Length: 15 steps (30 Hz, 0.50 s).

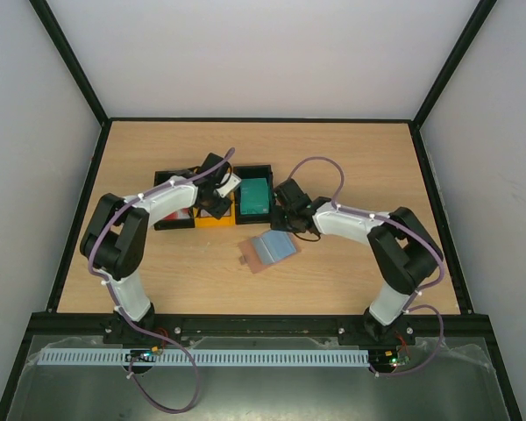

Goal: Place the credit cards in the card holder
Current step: Adjust the storage box at the center of the board.

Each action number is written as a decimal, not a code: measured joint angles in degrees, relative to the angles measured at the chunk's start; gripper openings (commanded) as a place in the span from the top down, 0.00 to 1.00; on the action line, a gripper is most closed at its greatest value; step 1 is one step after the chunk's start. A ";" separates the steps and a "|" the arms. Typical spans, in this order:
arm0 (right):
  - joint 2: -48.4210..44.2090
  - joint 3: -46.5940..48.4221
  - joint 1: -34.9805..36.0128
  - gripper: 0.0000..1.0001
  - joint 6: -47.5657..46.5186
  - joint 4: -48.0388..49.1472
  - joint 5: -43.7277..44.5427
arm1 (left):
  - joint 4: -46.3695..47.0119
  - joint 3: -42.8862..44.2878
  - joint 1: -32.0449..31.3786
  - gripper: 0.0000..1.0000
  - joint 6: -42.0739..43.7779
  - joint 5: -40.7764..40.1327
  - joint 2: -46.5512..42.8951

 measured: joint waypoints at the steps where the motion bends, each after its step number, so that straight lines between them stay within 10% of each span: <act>1: 0.70 0.37 -0.55 0.65 -0.20 0.02 0.02 | 0.13 0.04 0.00 0.52 0.20 0.33 0.00; 10: 7.43 7.52 -4.22 0.65 -2.21 0.28 1.07 | 0.63 1.07 0.07 0.47 1.25 1.31 0.22; 15: 9.11 9.90 -5.35 0.65 -3.13 0.22 1.73 | -0.04 4.44 0.11 0.60 2.14 -0.76 3.61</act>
